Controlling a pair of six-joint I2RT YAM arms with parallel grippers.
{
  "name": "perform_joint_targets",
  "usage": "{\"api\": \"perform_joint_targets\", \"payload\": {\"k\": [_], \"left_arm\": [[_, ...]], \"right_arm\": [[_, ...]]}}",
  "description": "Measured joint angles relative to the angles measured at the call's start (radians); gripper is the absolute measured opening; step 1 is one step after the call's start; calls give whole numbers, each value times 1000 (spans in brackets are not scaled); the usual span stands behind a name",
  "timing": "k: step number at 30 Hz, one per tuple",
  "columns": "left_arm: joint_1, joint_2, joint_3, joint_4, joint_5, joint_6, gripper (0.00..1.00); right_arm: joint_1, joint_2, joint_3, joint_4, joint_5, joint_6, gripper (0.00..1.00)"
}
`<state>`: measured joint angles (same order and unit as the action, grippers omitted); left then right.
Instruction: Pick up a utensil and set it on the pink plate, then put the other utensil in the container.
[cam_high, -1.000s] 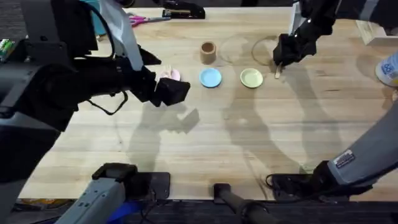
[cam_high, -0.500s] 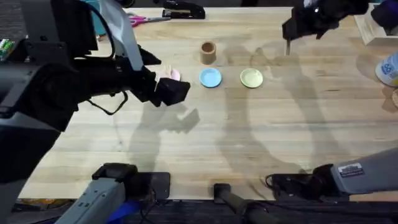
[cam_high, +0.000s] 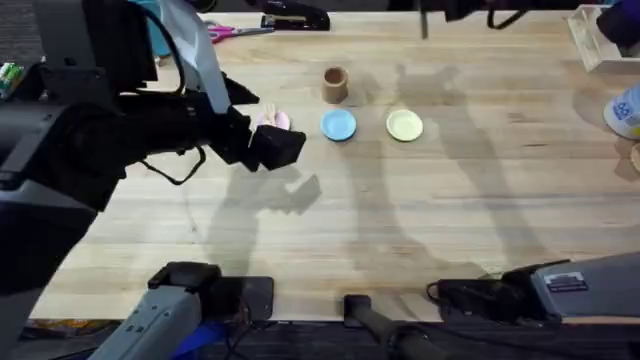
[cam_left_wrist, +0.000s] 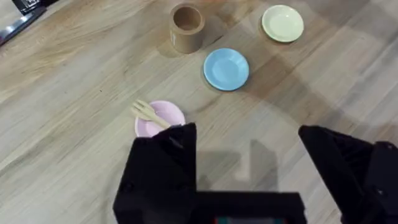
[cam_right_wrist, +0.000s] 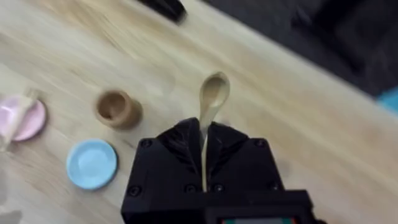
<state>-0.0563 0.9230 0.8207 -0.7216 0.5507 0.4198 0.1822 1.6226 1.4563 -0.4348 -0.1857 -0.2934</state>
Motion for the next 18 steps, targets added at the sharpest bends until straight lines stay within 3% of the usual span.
{"api": "perform_joint_targets", "payload": {"k": [6,18], "left_arm": [[0,0,0,0,0,0,995],[0,0,0,0,0,0,995]], "right_arm": [[14,0,0,120,-165,-57,32],[18,0,0,192,-509,-127,32]]}}
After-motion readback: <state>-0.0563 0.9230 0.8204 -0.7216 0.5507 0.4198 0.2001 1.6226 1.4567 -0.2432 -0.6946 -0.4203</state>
